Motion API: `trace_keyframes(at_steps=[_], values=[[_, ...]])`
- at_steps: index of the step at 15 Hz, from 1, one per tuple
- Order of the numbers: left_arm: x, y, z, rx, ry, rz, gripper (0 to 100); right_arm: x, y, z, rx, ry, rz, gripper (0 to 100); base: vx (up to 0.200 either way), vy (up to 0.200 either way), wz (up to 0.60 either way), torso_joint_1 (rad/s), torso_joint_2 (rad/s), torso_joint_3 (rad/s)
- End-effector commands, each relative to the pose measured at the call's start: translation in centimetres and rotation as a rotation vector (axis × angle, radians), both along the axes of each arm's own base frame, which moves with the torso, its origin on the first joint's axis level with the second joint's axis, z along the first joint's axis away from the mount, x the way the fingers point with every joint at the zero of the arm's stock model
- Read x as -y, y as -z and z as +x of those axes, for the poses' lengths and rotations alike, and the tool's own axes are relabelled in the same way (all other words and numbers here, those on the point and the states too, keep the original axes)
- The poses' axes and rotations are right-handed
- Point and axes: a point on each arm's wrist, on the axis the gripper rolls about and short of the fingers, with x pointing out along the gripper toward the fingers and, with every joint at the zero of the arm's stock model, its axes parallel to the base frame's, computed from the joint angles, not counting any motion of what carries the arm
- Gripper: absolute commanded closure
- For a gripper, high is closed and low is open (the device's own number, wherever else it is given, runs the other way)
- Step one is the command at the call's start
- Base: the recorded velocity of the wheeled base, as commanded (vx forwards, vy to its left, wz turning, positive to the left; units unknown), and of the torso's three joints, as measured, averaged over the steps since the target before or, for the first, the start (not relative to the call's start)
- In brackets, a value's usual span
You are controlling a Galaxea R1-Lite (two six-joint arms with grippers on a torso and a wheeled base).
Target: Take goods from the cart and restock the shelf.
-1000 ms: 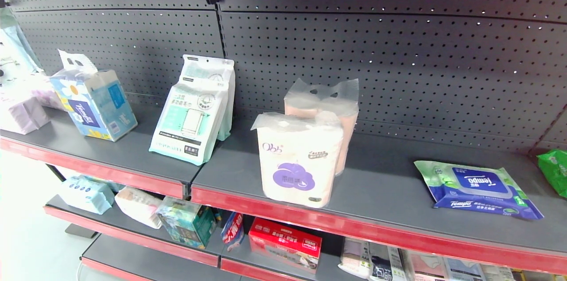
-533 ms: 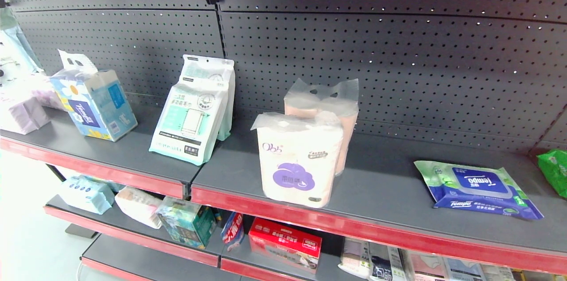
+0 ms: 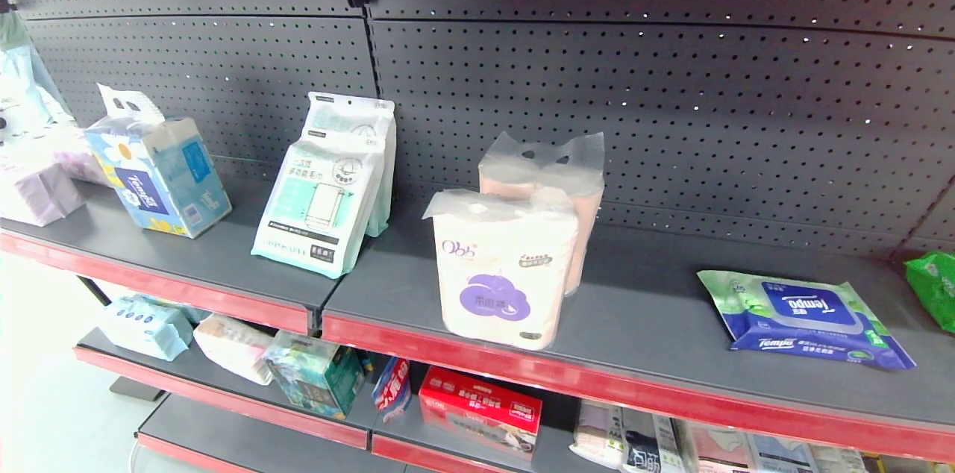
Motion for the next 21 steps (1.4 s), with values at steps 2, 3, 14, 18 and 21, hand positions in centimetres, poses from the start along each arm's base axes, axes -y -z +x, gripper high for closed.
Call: trace_keyframes(at_steps=[2, 3, 14, 18, 21], values=[[0.0, -0.9, -0.2, 0.033, 0.005, 0.002, 0, 0.0, 0.0, 0.0, 0.003, 0.000, -0.002, 0, 0.000, 0.000, 0.00, 0.000, 0.00, 0.000], [0.0, -5.1, -0.4, 0.055, 0.027, -0.017, 0, 0.0, 0.0, 0.0, 0.003, 0.000, 0.000, 0, 0.000, 0.000, 0.00, 0.000, 0.00, 0.000], [0.1, -7.5, 2.8, -0.176, 0.095, -0.073, 0, 0.0, 0.0, 0.0, 0.003, -0.011, -0.005, 0, 0.000, 0.000, 0.00, 0.000, 0.00, 0.000], [0.2, -7.5, 3.4, -0.215, 0.091, -0.085, 0, 0.0, 0.0, 0.0, 0.003, -0.011, -0.003, 0, 0.000, 0.000, 0.00, 0.000, 0.00, 0.000], [0.2, -7.5, 3.6, -0.226, 0.086, -0.083, 0, 0.0, 0.0, 0.0, 0.003, -0.011, 0.000, 0, 0.000, 0.000, 0.00, 0.000, 0.00, 0.000]])
